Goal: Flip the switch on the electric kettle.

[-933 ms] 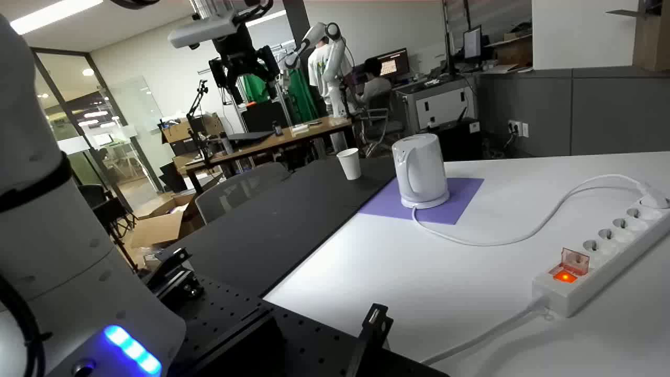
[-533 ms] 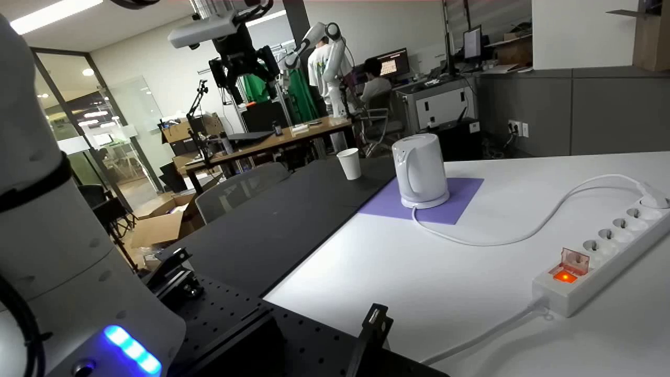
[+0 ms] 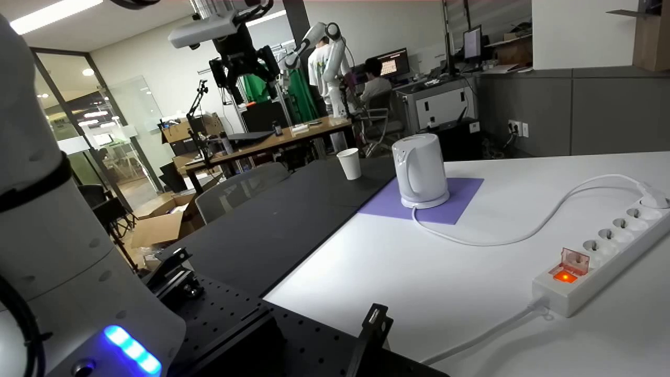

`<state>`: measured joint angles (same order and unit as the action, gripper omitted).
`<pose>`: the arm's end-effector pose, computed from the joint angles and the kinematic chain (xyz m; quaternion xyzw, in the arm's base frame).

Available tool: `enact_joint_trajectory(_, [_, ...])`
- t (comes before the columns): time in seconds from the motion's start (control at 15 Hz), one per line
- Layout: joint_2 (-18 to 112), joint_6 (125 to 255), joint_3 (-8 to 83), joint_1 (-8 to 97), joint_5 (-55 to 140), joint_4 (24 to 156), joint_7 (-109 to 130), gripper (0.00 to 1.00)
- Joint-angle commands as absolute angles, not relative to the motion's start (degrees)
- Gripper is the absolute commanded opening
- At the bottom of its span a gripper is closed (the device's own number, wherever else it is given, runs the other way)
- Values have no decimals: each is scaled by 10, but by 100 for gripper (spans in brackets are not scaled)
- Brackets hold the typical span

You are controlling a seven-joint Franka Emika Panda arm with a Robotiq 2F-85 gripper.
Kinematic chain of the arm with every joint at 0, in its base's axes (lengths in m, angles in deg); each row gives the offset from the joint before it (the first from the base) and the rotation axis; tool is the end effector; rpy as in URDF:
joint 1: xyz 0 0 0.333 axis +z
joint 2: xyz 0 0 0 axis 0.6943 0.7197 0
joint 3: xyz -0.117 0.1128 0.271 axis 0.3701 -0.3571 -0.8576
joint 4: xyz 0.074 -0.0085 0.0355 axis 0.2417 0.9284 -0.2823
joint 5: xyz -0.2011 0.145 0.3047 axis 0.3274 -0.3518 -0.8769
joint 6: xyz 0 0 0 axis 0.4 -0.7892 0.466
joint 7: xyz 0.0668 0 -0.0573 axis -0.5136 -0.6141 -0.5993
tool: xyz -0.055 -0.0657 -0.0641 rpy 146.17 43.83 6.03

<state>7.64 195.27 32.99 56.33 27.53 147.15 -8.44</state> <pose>0.4091 0.0919 0.4104 -0.9777 -0.1550 -0.1197 0.0757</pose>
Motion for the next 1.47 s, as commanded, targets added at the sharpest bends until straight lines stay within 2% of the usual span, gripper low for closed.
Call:
enact_joint_trajectory(0.0, [107,2005,342,530,299,1458,-93,100])
enact_joint_trajectory(0.13, [134,2050,359,508,316,1448,-108,100])
enact_joint_trajectory(0.2, [152,2075,371,499,320,1440,-120,75])
enact_joint_trajectory(0.27, [168,2097,382,491,323,1433,-130,74])
enact_joint_trajectory(0.53, [249,2166,421,471,301,1387,-165,45])
enact_joint_trajectory(0.93, [348,2169,449,466,198,1298,-236,5])
enact_joint_trajectory(1.07, [375,2152,448,457,158,1266,-257,0])
enact_joint_trajectory(1.4, [445,2053,456,435,159,1190,-239,0])
